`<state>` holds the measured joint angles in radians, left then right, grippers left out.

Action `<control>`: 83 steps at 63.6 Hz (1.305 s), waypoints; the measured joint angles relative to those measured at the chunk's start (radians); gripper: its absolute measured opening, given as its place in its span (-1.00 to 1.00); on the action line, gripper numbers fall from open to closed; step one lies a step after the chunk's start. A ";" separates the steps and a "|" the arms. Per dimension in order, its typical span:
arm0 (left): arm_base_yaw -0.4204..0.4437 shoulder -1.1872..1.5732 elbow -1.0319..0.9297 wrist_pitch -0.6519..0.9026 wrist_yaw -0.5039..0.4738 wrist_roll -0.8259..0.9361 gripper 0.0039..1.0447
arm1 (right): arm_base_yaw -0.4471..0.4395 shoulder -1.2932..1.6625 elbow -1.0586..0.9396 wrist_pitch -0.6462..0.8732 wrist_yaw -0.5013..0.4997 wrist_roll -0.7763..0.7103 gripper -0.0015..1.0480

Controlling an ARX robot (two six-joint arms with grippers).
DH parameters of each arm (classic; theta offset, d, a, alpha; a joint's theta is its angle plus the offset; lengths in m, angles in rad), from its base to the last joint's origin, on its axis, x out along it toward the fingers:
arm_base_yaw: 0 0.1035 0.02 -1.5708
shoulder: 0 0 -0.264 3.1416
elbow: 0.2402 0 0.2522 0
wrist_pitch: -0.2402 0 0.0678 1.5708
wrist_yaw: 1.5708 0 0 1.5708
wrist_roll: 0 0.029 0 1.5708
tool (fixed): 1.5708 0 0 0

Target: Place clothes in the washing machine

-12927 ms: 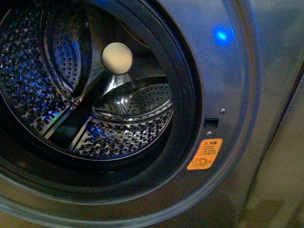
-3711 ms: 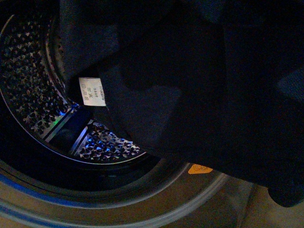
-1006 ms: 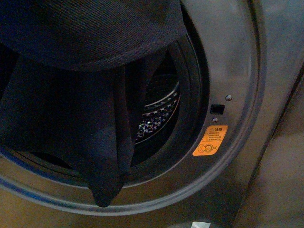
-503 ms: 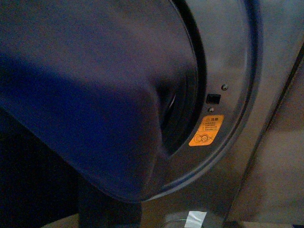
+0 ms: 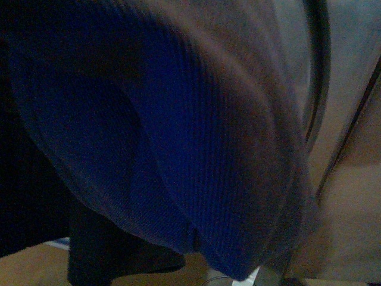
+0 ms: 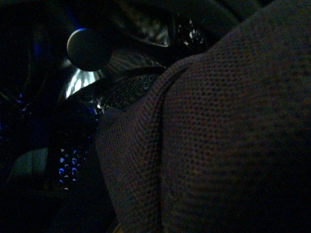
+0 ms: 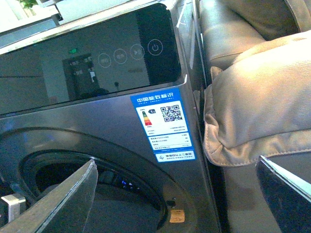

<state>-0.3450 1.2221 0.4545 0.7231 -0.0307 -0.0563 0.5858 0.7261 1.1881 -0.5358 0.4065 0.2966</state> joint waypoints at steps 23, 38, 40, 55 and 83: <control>0.093 0.371 0.135 0.134 -0.068 0.004 -0.86 | 0.000 0.000 0.000 0.000 0.000 0.000 0.86; 0.116 0.599 0.306 0.154 -0.105 0.003 -0.86 | -0.086 -0.162 -0.285 0.229 0.065 -0.229 0.27; 0.116 0.617 0.324 0.155 -0.108 0.004 -0.86 | -0.104 -0.183 -0.322 0.243 0.048 -0.240 0.20; 0.111 0.797 0.512 0.148 -0.148 0.003 -0.86 | -0.274 -0.346 -0.612 0.352 -0.117 -0.286 -0.47; 0.096 1.116 0.917 0.020 -0.324 0.018 -0.86 | -0.548 -0.521 -0.905 0.456 -0.393 -0.293 -0.95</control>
<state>-0.2489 2.3383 1.3720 0.7433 -0.3550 -0.0380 0.0380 0.2050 0.2832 -0.0799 0.0132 0.0032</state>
